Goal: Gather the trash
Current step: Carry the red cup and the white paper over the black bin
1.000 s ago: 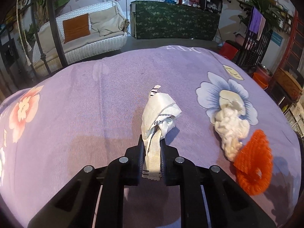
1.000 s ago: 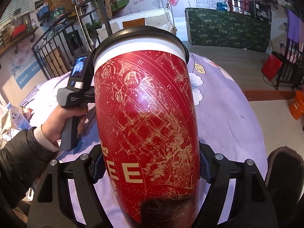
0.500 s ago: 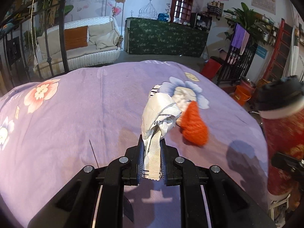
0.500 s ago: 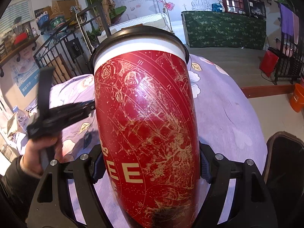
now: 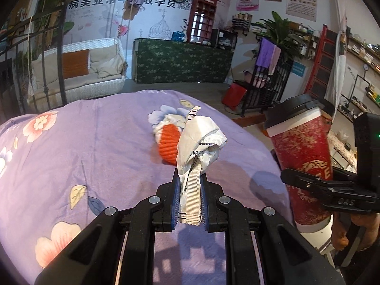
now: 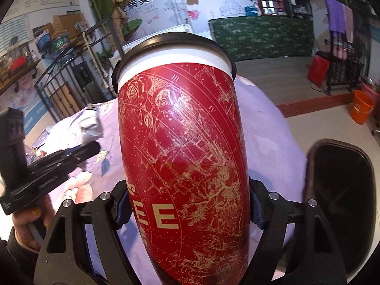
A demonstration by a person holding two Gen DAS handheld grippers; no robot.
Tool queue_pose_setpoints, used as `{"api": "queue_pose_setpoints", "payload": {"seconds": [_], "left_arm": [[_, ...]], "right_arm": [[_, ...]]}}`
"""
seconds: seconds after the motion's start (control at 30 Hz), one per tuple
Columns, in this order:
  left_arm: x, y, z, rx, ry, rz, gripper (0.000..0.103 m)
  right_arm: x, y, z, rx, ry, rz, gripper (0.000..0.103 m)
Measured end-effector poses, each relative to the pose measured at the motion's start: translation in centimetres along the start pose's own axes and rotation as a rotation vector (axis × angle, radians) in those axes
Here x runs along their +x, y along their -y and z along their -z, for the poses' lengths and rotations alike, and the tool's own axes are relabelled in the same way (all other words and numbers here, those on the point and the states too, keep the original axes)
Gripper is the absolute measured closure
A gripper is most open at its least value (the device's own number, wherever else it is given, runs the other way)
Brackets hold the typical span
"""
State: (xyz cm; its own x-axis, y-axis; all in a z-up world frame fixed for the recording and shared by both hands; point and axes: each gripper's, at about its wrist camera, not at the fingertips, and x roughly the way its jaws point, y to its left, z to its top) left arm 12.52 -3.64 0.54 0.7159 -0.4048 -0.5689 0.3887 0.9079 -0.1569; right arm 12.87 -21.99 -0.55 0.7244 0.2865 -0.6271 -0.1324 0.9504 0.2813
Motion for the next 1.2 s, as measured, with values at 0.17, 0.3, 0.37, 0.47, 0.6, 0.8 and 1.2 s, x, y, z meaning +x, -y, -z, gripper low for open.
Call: {"api": "queue_pose_setpoints", "payload": {"seconds": [0.17,0.3,0.37,0.47,0.6,0.8,1.2], "left_arm": [[0.2,2.4,0.0,0.032,0.001,0.062,0.088],[0.7,4.1,-0.1,0.058,-0.004,0.109,0.088],[0.9,4.9,-0.1,0.072,-0.002,0.122,0.088],[1.2,5.8,-0.3,0.086,-0.008,0.151,0.088],[1.6,7.1,0.0,0.103,-0.014,0.179,0.088],[2.4,8.7,-0.1,0.132,-0.031,0.222,0.088],[4.8,12.2,0.8,0.17,-0.111,0.305,0.088]], "right_arm": [[-1.8,2.6,0.8,0.049,0.013,0.056,0.027],[-3.1,4.9,1.1,0.104,0.028,0.093,0.027],[-3.8,6.2,1.2,0.127,0.037,0.125,0.027],[-4.6,7.7,1.4,0.153,0.047,0.171,0.027],[-5.1,10.8,2.0,0.205,0.05,0.237,0.027],[-4.2,15.1,2.6,0.271,0.0,0.334,0.027],[3.3,24.7,5.3,0.49,-0.303,0.375,0.027]]}}
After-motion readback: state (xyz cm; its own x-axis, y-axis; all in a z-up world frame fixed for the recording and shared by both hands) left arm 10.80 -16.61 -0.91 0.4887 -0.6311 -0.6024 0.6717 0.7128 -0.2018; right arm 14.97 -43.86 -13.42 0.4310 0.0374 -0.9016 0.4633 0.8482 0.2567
